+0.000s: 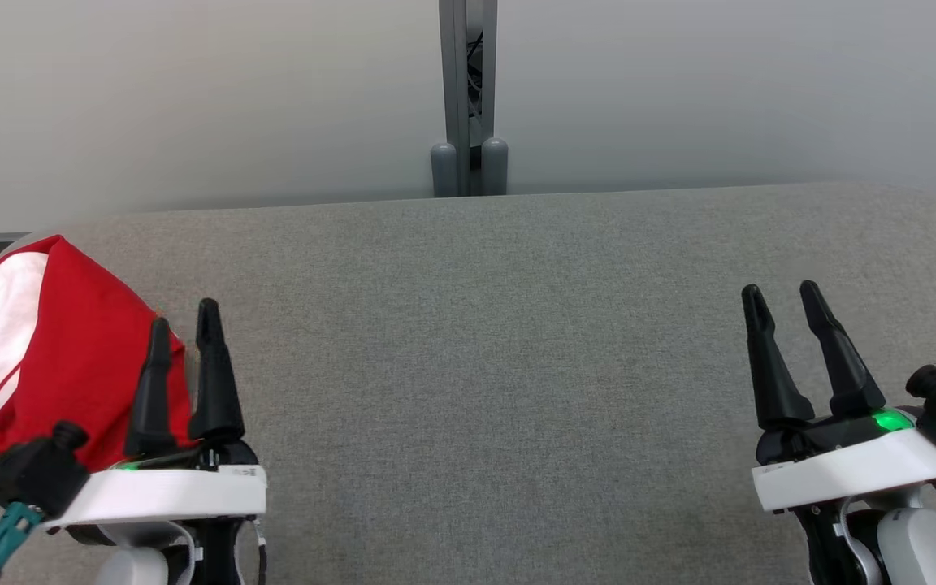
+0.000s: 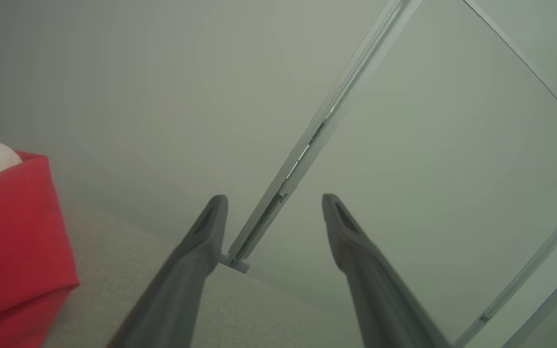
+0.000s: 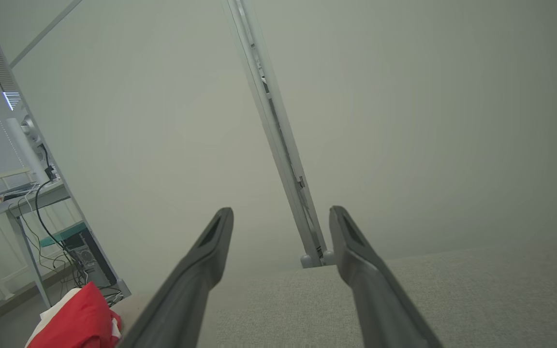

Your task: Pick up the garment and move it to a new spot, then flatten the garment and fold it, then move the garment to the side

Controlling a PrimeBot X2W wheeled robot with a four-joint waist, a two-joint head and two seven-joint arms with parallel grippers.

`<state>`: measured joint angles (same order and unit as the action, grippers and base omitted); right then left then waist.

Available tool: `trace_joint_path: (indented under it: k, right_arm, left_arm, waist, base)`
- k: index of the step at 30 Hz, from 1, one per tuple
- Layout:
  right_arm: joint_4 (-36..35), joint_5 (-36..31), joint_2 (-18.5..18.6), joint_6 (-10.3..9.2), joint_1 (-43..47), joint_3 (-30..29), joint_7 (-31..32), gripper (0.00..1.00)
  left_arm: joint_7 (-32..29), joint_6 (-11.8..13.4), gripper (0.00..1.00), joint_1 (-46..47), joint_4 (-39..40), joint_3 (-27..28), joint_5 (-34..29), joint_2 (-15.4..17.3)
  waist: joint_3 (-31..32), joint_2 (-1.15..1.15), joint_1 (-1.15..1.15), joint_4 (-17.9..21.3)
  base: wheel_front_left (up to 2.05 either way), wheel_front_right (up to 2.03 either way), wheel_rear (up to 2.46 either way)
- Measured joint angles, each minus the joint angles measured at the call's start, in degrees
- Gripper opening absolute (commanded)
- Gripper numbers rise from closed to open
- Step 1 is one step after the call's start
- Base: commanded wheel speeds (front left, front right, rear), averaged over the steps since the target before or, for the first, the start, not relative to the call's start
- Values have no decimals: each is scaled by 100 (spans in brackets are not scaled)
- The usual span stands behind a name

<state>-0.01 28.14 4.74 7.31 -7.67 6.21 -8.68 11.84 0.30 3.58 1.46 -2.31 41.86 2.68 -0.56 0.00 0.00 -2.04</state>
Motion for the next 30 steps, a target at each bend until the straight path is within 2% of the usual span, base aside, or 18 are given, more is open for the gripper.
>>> trace_joint_path:
  k: [4, 8, 13, 21, 30]
  right_arm:
    - [42, -328, -45, 1, 14, 34, -55, 100]
    - [104, -348, -52, 1, 138, -101, -102, 100]
    - [371, -575, -76, 2, 156, -177, -185, 100]
    - [823, -1121, -96, 11, 94, -102, -271, 100]
    - [1025, -1279, -122, 11, 41, -138, -375, 100]
  left_arm:
    - [29, 276, 100, -107, 20, -346, -694, 2]
    - [54, 458, 100, -116, 1, -693, -1477, 0]
    - [80, 766, 100, -140, -118, -968, -2141, 4]
    - [133, 1071, 100, -220, -533, -1065, -2646, 10]
    - [183, 1146, 100, -314, -759, -1062, -2952, 10]
  waist:
    - [-18, 0, 0, 15]
    - [-53, 0, 0, 22]
    - [-89, 0, 0, 35]
    - [-90, 0, 0, 56]
    - [-61, 0, 0, 46]
  base:
    - [0, 0, 0]
    - [0, 0, 0]
    - [0, 0, 0]
    - [0, 0, 0]
    - [0, 0, 0]
